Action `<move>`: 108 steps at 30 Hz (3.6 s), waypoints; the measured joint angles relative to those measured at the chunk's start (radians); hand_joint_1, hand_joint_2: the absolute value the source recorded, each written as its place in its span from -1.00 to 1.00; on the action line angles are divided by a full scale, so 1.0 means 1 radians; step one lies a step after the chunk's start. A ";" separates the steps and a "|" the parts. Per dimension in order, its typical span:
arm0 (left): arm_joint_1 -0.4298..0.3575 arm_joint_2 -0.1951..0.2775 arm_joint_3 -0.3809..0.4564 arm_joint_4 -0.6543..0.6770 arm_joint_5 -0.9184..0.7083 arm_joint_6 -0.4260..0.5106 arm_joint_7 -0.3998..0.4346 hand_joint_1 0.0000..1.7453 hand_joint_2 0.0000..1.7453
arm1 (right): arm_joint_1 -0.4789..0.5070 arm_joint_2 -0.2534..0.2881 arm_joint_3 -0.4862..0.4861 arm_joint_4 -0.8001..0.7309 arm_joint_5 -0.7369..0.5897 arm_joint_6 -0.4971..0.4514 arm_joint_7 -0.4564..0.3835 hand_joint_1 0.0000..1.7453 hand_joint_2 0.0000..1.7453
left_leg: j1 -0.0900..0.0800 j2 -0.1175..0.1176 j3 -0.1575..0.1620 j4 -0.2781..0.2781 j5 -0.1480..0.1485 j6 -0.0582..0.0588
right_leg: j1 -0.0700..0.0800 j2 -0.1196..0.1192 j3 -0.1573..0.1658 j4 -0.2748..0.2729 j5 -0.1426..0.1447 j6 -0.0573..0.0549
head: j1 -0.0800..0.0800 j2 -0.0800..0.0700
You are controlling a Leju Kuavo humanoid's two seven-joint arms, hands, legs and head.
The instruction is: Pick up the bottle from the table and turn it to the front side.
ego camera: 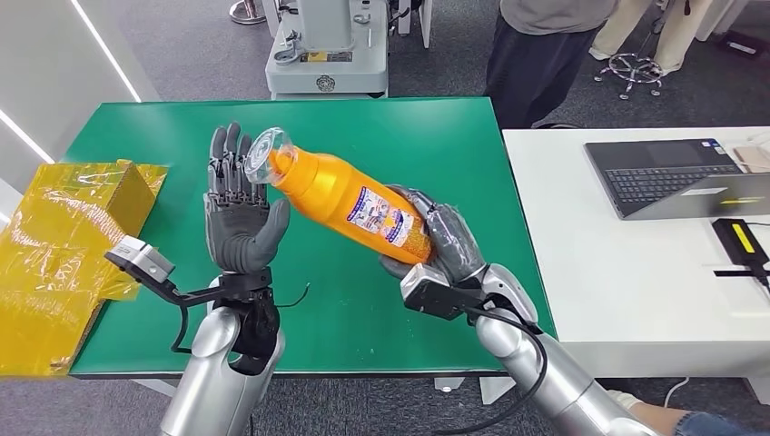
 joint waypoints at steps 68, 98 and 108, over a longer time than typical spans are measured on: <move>-0.048 -0.001 0.019 0.092 -0.034 -0.048 -0.027 0.57 1.00 | -0.092 0.065 0.043 0.212 -0.007 0.138 -0.047 1.00 1.00 | 0.000 0.000 -0.001 0.000 0.000 0.000 | 0.000 0.000 0.000 0.000 0.000 0.000 | 0.000 0.000; -0.046 -0.014 0.043 0.094 -0.069 -0.086 -0.036 1.00 1.00 | -0.097 0.089 0.043 0.269 -0.003 0.161 -0.064 -0.88 1.00 | 0.000 0.000 -0.001 0.000 0.000 0.000 | 0.000 0.000 0.000 0.000 0.000 0.000 | 0.000 0.000; -0.045 -0.015 0.052 0.094 -0.072 -0.089 -0.038 1.00 1.00 | -0.076 0.090 0.043 0.225 -0.033 0.135 -0.042 -1.00 1.00 | 0.000 0.000 -0.001 0.000 0.000 0.000 | 0.000 0.000 0.000 0.000 0.000 0.000 | 0.000 0.000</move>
